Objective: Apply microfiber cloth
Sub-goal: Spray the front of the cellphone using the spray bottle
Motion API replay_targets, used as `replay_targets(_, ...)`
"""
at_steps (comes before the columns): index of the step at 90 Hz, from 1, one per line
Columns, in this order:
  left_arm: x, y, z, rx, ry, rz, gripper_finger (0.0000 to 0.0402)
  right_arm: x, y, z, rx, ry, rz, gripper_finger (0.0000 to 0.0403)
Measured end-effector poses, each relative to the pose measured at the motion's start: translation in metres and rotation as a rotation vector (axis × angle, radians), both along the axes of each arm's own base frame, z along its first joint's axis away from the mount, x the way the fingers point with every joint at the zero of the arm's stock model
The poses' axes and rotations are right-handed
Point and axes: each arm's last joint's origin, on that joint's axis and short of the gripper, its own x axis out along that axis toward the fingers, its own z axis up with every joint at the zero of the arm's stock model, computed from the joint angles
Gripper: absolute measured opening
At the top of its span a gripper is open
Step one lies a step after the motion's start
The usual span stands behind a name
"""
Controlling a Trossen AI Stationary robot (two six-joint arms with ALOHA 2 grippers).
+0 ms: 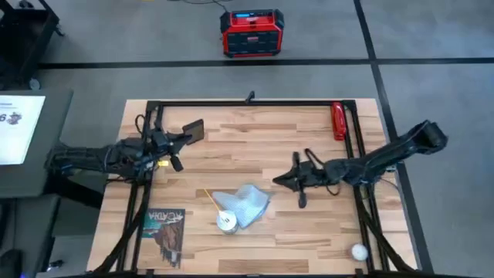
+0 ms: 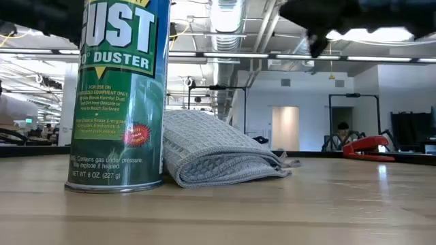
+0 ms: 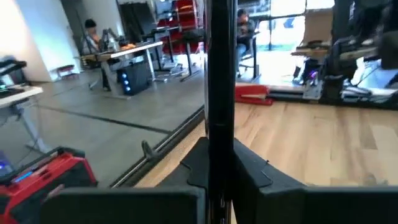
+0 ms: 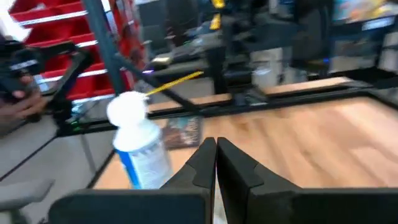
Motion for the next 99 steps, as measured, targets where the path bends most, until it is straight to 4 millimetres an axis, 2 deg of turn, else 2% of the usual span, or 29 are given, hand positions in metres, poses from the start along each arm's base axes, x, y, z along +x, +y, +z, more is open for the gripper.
replay_targets(14,0.000,-0.012,-0.014,0.011,-0.018,0.039,0.0009,0.040,0.010,0.017,-0.057,0.139,0.068,0.0000)
replay_targets(26,-0.004,-0.025,-0.020,0.029,-0.008,0.061,0.0009,0.064,0.018,0.035,-0.118,0.215,0.116,0.0000)
replay_targets(38,-0.010,-0.037,-0.020,0.044,-0.011,0.059,0.0009,0.078,0.021,0.057,-0.147,0.225,0.152,0.0000)
replay_targets(49,-0.017,-0.047,-0.022,0.060,-0.003,0.046,0.0009,0.082,0.018,0.071,-0.172,0.245,0.149,0.0000)
replay_targets(60,-0.024,-0.057,-0.023,0.060,-0.010,-0.012,0.0009,0.091,0.016,0.075,-0.168,0.293,0.168,0.0000)
replay_targets(78,-0.033,-0.065,-0.023,0.069,-0.026,-0.032,0.0009,0.119,0.020,0.074,-0.182,0.366,0.262,0.0000)
replay_targets(99,-0.038,-0.072,-0.023,0.060,-0.044,-0.053,0.0009,0.139,0.026,0.089,-0.201,0.392,0.322,0.0000)
